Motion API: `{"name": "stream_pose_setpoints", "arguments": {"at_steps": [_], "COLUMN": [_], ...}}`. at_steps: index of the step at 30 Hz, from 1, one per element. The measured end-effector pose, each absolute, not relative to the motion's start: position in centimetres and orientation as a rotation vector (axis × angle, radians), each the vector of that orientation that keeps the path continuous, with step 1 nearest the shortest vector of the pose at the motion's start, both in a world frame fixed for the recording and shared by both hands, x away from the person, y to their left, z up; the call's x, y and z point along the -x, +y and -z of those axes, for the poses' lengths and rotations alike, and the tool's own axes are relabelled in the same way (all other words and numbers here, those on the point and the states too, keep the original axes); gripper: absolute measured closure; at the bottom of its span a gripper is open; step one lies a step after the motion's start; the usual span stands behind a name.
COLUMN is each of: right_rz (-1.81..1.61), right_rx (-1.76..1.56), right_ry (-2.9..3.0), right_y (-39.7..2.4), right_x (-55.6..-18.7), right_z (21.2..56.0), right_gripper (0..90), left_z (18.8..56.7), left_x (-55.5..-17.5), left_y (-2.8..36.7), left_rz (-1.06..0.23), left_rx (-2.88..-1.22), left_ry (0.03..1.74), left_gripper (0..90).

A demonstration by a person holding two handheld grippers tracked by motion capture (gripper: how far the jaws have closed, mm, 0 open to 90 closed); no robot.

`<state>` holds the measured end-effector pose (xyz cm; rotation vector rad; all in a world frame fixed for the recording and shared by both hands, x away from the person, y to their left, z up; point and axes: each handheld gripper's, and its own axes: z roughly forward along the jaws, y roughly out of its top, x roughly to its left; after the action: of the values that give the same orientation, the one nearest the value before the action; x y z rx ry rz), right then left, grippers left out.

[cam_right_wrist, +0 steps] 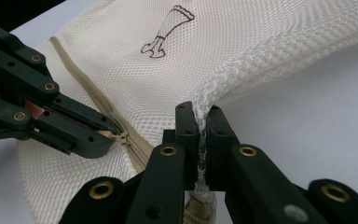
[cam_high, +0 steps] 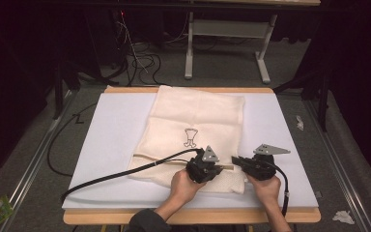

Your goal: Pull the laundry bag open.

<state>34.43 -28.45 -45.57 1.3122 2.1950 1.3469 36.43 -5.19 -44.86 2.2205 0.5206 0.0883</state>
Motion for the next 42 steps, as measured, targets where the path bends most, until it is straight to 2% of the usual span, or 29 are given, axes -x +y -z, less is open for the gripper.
{"name": "stream_pose_setpoints", "arguments": {"at_steps": [42], "right_rz": [-1.235], "right_rx": [-1.299], "right_ry": [2.240], "right_y": [-28.2], "right_x": [-34.6], "right_z": [45.6], "right_gripper": [87.8], "left_z": [44.8], "left_x": [-36.7], "left_y": [-2.3], "left_rz": [-0.078], "left_rx": [-2.182], "left_ry": [0.600], "left_gripper": [86.7]}}
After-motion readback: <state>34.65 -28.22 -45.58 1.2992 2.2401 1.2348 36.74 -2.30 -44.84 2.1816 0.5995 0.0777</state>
